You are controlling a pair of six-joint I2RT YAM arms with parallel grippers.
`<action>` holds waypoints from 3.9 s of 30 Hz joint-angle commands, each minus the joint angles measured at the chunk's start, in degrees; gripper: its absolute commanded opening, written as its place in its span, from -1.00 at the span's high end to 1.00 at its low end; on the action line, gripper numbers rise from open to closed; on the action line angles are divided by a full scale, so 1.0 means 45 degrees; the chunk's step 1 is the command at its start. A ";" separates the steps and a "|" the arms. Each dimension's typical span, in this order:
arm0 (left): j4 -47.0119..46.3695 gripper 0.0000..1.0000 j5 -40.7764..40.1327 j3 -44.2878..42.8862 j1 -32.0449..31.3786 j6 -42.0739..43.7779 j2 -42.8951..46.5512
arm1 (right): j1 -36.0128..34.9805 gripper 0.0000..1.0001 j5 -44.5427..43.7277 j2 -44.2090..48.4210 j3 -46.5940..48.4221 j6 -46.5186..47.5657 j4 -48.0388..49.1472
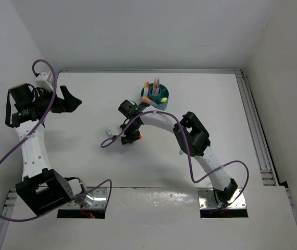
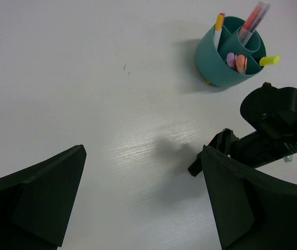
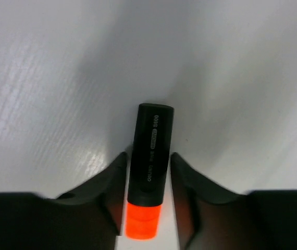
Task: Sort the stationery into containers
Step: Pick up the stationery from the center of the board, then place the stationery in the storage box.
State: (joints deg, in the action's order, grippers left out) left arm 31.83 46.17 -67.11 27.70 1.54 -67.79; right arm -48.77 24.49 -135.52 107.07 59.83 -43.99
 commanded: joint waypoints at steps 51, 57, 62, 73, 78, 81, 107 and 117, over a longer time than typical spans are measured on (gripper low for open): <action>0.3650 -0.14 -0.0905 -0.1434 -1.3167 2.0926 -0.1751 | 0.4862 1.00 0.0263 0.5936 -0.2602 -2.5328 0.1358; 0.2579 -0.21 -0.1139 -0.1142 -1.3285 2.1220 -0.2299 | 0.4862 1.00 -0.0052 0.6268 -0.2990 -2.5425 0.0966; 0.1248 -0.30 -0.1042 -0.0400 -1.3227 2.0888 -0.2299 | 0.4823 1.00 0.0163 0.6483 -0.3381 -2.5231 0.1122; 0.0485 -0.24 -0.0495 -0.0360 -1.3304 2.1121 -0.3139 | 0.4745 1.00 0.0495 0.6718 -0.3558 -2.5171 0.1357; 0.0250 -0.22 -0.0417 -0.0379 -1.3383 2.1337 -0.3509 | 0.4764 1.00 0.0280 0.6894 -0.3675 -2.5210 0.1337; 0.0133 -0.21 -0.0495 -0.0418 -1.3481 2.1435 -0.3685 | 0.4764 1.00 0.0222 0.6933 -0.3656 -2.5250 0.1337; -0.3420 1.00 -0.1179 -0.0261 -1.3852 1.7054 -0.3589 | 0.5483 -0.27 0.0260 0.7264 -0.3617 -2.4686 0.1981; -0.8166 1.00 -0.0437 -0.1551 -1.2291 0.4782 -0.2827 | 0.8512 0.09 0.1114 0.9391 -0.4120 -2.0798 0.5193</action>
State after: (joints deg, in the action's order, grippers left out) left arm 6.11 41.06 -70.76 -29.41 46.13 -83.72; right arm -12.45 25.65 -100.40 90.39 -40.88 -30.87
